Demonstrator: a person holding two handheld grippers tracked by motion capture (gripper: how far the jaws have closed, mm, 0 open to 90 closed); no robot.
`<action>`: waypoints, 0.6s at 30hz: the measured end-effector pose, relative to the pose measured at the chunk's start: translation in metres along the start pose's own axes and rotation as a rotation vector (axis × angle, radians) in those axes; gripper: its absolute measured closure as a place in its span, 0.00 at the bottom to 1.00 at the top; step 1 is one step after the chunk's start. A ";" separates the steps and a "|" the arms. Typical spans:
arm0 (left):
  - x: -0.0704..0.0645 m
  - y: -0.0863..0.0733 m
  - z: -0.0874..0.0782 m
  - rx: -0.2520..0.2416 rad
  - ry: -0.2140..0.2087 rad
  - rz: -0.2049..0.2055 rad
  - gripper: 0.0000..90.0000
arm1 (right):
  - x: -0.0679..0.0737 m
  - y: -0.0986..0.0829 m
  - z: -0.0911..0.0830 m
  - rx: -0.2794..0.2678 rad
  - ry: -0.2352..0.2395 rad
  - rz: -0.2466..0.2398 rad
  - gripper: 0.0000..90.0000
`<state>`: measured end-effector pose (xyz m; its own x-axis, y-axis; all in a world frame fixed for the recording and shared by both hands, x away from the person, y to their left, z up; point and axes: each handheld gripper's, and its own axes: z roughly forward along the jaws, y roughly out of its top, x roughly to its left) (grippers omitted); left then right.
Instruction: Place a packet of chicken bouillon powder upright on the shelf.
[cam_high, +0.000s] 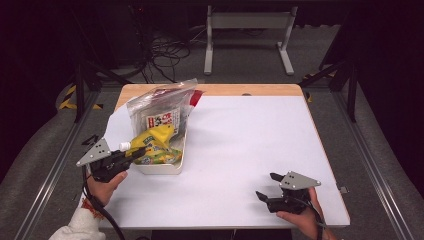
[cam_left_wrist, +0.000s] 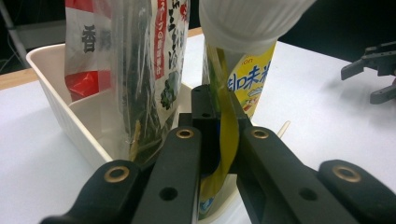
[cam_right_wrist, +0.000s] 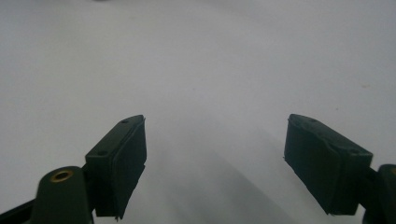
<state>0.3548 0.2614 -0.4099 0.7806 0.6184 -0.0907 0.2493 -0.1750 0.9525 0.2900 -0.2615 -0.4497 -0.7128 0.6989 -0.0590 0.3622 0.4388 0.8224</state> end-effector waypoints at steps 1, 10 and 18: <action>0.000 0.000 0.000 0.002 0.002 -0.001 0.98 | 0.000 0.000 0.000 -0.001 0.000 0.001 0.24; -0.006 0.004 -0.003 0.008 0.026 0.031 0.94 | -0.001 0.000 -0.002 -0.007 -0.001 0.006 0.24; -0.013 0.004 -0.008 -0.005 0.048 0.044 0.91 | -0.001 0.004 0.000 -0.017 0.005 0.004 0.24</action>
<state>0.3409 0.2592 -0.4024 0.7624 0.6462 -0.0350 0.2128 -0.1992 0.9566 0.2925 -0.2604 -0.4460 -0.7143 0.6978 -0.0531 0.3546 0.4264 0.8321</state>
